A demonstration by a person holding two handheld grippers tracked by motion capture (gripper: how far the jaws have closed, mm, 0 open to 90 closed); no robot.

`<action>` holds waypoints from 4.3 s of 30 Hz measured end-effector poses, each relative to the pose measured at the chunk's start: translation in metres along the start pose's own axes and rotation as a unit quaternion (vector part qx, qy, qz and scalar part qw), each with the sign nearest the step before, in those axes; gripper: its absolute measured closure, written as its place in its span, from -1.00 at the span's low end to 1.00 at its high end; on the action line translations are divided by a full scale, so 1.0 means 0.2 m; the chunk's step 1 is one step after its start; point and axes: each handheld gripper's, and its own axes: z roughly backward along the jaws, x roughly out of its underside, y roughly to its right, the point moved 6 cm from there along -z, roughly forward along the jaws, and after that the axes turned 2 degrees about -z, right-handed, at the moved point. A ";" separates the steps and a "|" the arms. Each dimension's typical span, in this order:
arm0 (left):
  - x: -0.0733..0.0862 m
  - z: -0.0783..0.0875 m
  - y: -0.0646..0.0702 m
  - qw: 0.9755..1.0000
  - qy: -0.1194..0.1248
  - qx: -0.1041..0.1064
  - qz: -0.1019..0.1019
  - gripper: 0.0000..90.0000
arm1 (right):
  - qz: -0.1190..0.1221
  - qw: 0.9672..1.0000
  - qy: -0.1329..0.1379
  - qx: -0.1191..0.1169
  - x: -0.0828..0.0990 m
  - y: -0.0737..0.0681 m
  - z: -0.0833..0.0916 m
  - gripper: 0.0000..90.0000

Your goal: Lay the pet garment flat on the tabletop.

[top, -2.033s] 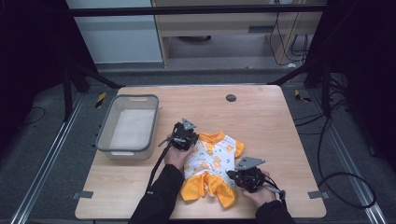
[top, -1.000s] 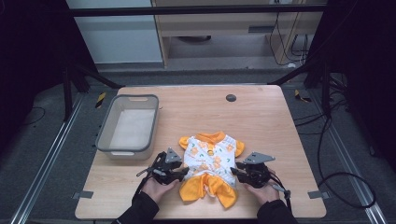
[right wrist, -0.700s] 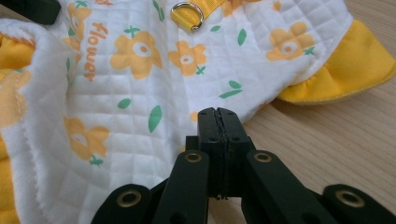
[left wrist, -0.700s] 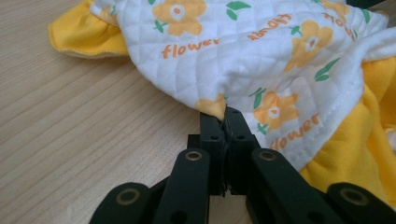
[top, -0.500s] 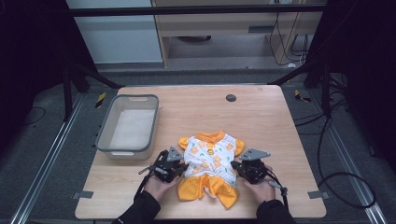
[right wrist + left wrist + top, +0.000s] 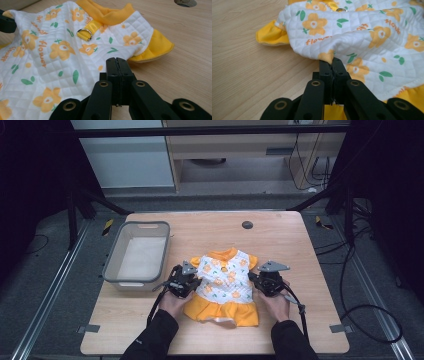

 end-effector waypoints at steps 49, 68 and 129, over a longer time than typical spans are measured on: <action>0.38 0.22 0.13 0.999 -0.040 0.024 -0.027 0.57 | 0.025 0.995 -0.067 -0.065 0.37 -0.22 0.32 0.57; 0.39 0.37 0.22 0.996 -0.033 0.078 -0.007 0.94 | 0.010 0.996 -0.059 -0.070 0.35 -0.16 0.42 0.91; 0.04 -0.02 0.10 1.000 0.013 0.012 -0.010 0.71 | 0.008 0.997 -0.029 -0.072 0.10 -0.17 -0.02 1.00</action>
